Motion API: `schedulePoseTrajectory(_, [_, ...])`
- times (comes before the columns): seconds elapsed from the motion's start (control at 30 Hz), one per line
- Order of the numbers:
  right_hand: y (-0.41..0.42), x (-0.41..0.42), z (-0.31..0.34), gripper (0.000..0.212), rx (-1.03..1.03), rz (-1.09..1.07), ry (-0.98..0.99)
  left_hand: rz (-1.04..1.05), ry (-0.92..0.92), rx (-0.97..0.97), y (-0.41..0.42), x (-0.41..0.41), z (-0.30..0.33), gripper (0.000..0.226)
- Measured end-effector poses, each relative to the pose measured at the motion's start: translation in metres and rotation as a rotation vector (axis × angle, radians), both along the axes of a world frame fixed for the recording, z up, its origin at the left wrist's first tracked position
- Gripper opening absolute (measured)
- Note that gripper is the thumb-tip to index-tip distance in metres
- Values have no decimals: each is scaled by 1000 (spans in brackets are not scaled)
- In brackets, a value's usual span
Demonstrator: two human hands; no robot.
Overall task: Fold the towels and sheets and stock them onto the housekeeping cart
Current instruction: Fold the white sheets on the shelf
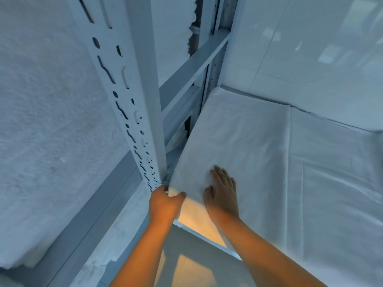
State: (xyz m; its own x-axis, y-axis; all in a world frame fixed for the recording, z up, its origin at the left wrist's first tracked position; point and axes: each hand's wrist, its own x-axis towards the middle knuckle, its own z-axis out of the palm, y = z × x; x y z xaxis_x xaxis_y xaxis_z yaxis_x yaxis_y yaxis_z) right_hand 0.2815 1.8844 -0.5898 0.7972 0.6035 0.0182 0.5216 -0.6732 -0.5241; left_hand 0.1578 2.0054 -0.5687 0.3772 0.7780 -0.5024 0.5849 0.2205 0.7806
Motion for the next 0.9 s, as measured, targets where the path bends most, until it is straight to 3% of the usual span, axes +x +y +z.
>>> schedulePoseTrajectory(0.13, [-14, -2, -4, 55, 4, 10, 3, -120, 78, -218, 9, -6, -1, 39])
schedulePoseTrajectory(0.23, [-6, -3, -3, 57, 8, -17, 42, -161, 121, -188, 11, -1, -1, 27])
schedulePoseTrajectory(0.37, [12, -3, 5, 51, 67, -32, 118, -249, 242, 205, 11, 8, 14, 22])
schedulePoseTrajectory(0.47, [38, 16, 20, 44, -43, -30, 88, -332, 363, 534, 9, 10, 36, 18])
schedulePoseTrajectory(0.57, [77, 55, 44, 59, -42, -163, 298, -419, 404, 754, -12, 9, 58, 13])
schedulePoseTrajectory(0.63, [98, 80, 57, 67, -40, -208, 346, -495, 390, 812, -30, 9, 68, 8])
schedulePoseTrajectory(0.77, [126, 115, 74, 67, -102, -199, 267, -629, 367, 803, -61, 9, 69, 30])
schedulePoseTrajectory(0.9, [148, 130, 71, 48, -218, -111, 175, -677, 356, 793, -79, 11, 70, 39])
